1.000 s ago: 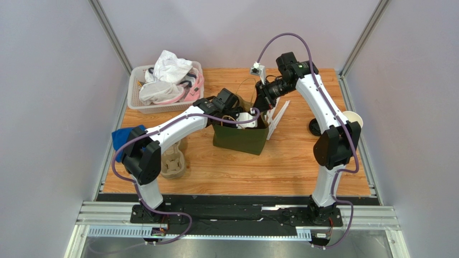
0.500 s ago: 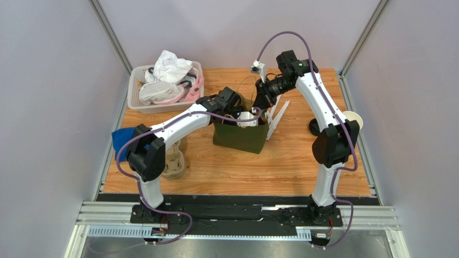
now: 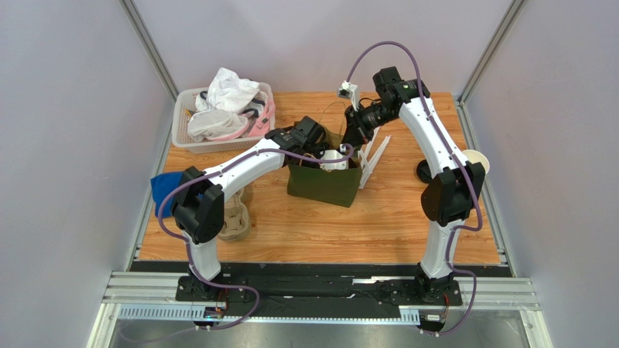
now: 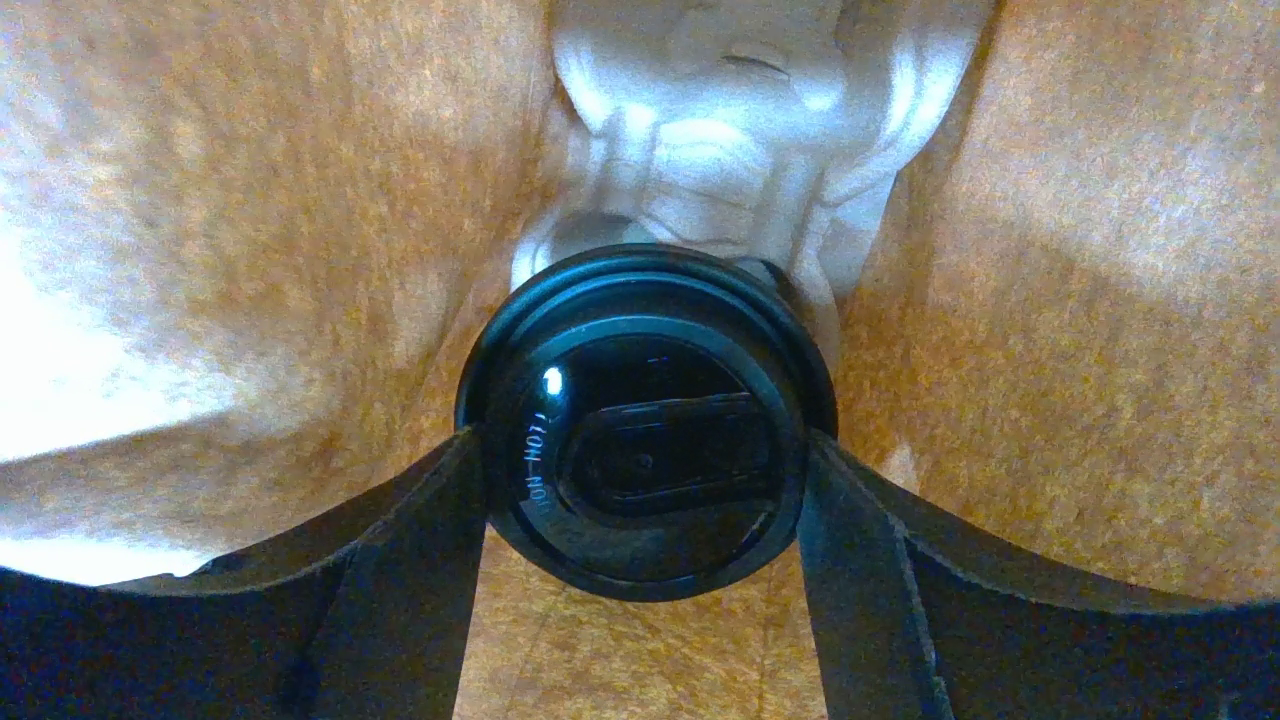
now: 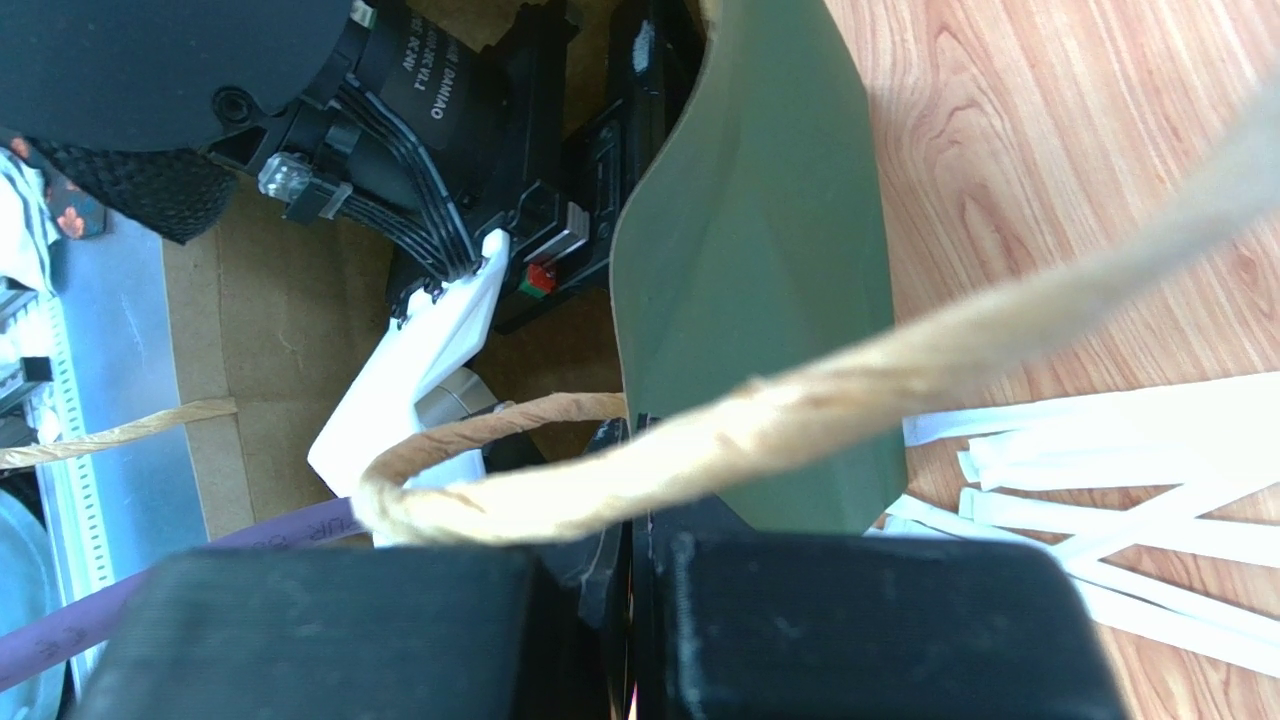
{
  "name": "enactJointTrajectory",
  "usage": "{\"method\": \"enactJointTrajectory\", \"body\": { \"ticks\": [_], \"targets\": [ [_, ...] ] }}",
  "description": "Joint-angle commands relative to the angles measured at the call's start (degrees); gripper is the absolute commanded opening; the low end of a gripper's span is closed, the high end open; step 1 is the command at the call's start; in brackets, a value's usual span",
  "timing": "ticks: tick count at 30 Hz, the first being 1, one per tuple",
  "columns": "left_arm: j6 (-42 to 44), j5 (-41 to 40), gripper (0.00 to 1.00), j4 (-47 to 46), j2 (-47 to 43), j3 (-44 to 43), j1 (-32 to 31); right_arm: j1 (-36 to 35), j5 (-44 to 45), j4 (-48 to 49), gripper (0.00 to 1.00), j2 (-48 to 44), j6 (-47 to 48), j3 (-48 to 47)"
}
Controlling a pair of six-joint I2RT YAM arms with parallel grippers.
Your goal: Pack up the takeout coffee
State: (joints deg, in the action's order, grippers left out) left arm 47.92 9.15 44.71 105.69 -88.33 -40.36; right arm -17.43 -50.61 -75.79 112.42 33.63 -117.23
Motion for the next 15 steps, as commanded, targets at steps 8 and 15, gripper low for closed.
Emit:
{"method": "enactJointTrajectory", "body": {
  "ticks": [8,15],
  "targets": [
    [0.1,-2.9,0.24,4.9,2.1,4.4,0.6,-0.4,10.5,-1.1,0.0,-2.7,0.1,-1.2],
    [-1.3,-1.3,0.45,5.0,0.8,1.6,0.2,-1.1,9.6,-1.9,0.0,-3.6,2.0,0.5]
  ]
}}
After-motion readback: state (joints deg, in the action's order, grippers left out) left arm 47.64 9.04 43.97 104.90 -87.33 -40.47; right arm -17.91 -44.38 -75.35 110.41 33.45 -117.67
